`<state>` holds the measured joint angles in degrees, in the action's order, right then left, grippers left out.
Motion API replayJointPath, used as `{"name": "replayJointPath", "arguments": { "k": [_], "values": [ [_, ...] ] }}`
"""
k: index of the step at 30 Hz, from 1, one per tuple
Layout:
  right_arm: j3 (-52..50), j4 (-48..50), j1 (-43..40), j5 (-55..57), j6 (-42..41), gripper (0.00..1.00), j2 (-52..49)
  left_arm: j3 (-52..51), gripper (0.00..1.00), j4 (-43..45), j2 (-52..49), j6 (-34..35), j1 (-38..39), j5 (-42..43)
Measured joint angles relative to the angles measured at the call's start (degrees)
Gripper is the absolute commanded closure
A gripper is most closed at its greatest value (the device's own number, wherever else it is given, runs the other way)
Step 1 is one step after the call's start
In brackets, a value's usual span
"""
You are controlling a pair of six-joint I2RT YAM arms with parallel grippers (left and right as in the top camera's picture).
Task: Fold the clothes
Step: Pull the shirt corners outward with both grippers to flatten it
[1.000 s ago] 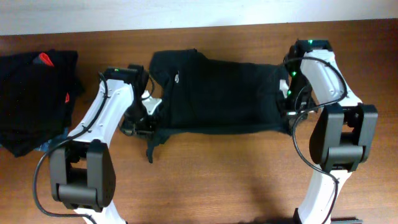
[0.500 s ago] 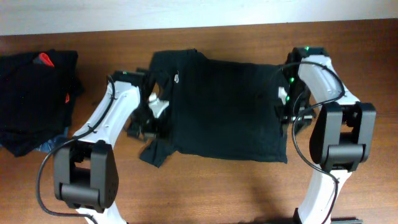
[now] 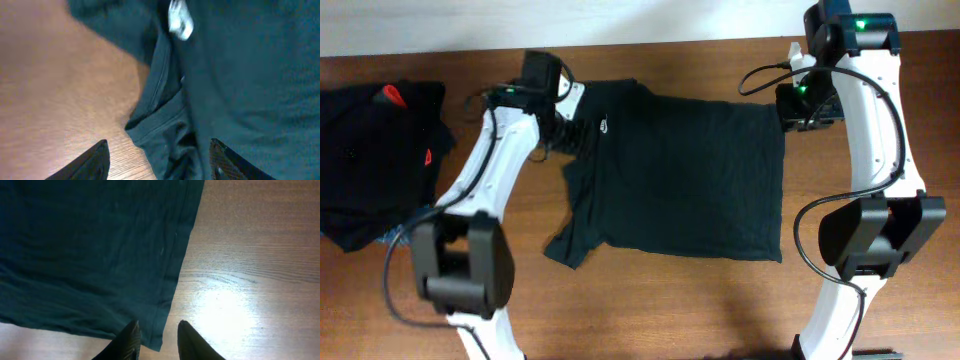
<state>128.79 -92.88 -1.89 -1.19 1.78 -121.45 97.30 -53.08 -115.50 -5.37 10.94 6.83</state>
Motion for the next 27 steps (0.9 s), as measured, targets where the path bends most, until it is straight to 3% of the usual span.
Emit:
{"name": "replayJointPath", "arguments": {
  "k": [4,22,24,26,27],
  "values": [
    [0.00,-0.70,0.00,0.00,0.02,0.70,0.00,-0.04,0.37,-1.55,-6.73,0.00,-1.31,-0.24],
    [0.00,-2.08,0.00,0.00,0.04,0.71,0.00,-0.04,0.36,-2.32,-12.39,0.02,-3.15,4.15],
    [0.00,-2.10,0.00,0.00,0.00,0.71,0.00,-0.04,0.65,-2.32,-12.44,0.00,-3.15,4.46],
    [0.00,-2.08,0.00,0.00,0.00,0.71,0.00,0.00,0.79,-2.40,-12.68,0.20,-3.13,4.98],
    [0.00,-2.10,0.00,0.00,-0.02,0.71,0.00,0.04,0.93,-2.54,-13.03,0.17,-3.08,5.38]
  ]
}}
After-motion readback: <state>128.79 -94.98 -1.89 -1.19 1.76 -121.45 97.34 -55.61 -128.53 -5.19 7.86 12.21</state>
